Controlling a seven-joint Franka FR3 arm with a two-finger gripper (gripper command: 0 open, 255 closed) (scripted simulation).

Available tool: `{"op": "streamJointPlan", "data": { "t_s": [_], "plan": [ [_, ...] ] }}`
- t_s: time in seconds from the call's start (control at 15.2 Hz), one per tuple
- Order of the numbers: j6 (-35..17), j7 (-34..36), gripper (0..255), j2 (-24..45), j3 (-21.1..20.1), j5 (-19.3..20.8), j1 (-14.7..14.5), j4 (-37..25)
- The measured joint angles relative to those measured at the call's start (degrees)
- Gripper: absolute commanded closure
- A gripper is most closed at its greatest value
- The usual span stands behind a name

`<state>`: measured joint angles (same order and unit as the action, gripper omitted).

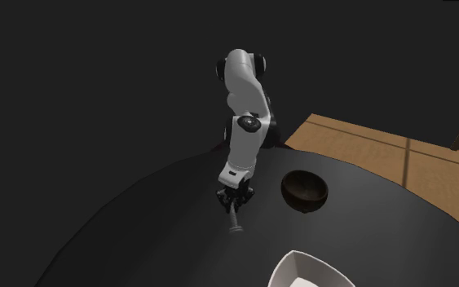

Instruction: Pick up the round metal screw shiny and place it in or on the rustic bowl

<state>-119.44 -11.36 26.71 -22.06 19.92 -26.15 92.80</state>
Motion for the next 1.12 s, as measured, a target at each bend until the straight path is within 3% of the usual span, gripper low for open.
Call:
{"op": "streamJointPlan", "data": {
  "t_s": [1.12],
  "plan": [
    [11.15, -2.63, 255, -3.22, -1.1, -2.36, -0.18, -8.4]
  ]
}}
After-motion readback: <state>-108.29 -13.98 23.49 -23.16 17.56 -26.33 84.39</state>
